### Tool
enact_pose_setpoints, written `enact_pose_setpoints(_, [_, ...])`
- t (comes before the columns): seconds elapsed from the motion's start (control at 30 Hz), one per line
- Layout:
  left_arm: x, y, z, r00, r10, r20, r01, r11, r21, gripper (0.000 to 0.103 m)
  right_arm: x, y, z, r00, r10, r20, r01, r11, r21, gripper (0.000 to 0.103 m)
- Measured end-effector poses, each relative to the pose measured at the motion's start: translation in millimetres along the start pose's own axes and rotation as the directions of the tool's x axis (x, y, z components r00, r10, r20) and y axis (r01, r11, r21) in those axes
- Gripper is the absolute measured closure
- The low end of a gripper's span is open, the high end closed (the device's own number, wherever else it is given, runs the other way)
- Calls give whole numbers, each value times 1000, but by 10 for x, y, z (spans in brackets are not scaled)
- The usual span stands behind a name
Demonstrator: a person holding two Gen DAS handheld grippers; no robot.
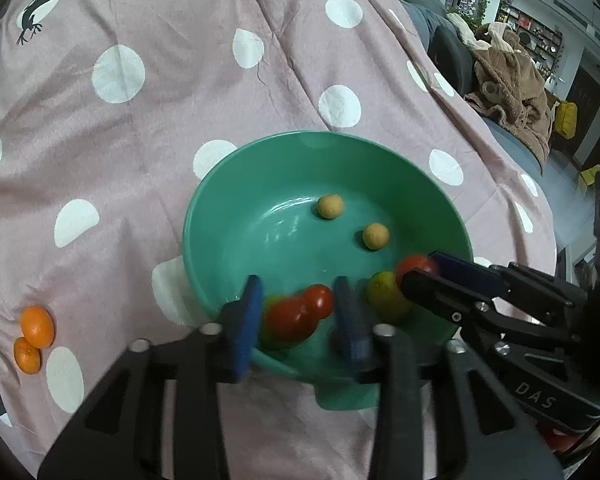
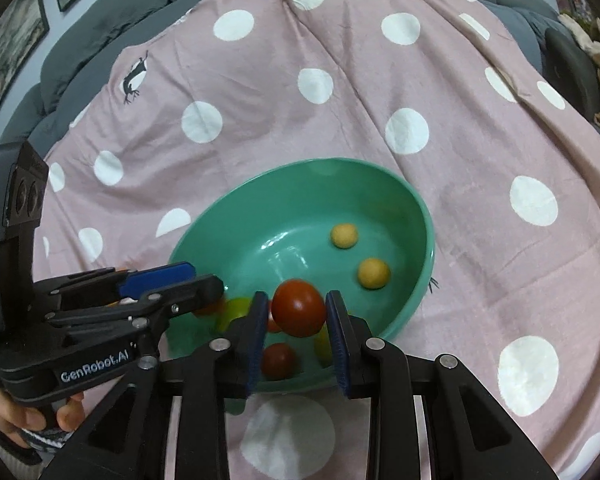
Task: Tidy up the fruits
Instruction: 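Open both tools to release the tomatoes into the bowl, then move both open tools toward the two tangerines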
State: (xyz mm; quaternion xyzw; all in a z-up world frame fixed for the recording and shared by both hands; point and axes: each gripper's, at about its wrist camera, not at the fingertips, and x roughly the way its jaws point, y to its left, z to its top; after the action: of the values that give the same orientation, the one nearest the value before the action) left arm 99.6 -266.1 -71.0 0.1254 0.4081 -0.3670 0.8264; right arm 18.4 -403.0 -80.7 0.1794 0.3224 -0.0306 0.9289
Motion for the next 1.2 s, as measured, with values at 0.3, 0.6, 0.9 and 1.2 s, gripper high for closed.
enact_pose_setpoints(0.3, [-305, 224, -172, 998, 20, 56, -16, 997, -69, 26, -142, -21, -16, 1000, 9, 21, -9, 1000, 17, 61])
enact_pose_setpoints(0.6, [-865, 920, -1134, 993, 117, -30, -121, 953, -277, 24, -371, 160, -226, 981, 193, -8, -193, 981, -14, 61])
enact_pose_setpoints(0.9, [-1463, 1369, -1909, 982, 181, -53, -185, 866, -464, 22, -308, 787, -484, 959, 254, -126, -270, 953, -135, 61])
enact_pose_setpoints(1.2, [-1622, 1465, -2124, 980, 195, -39, -187, 841, -508, 21, -247, 1351, -673, 940, 264, -213, -313, 919, -238, 61])
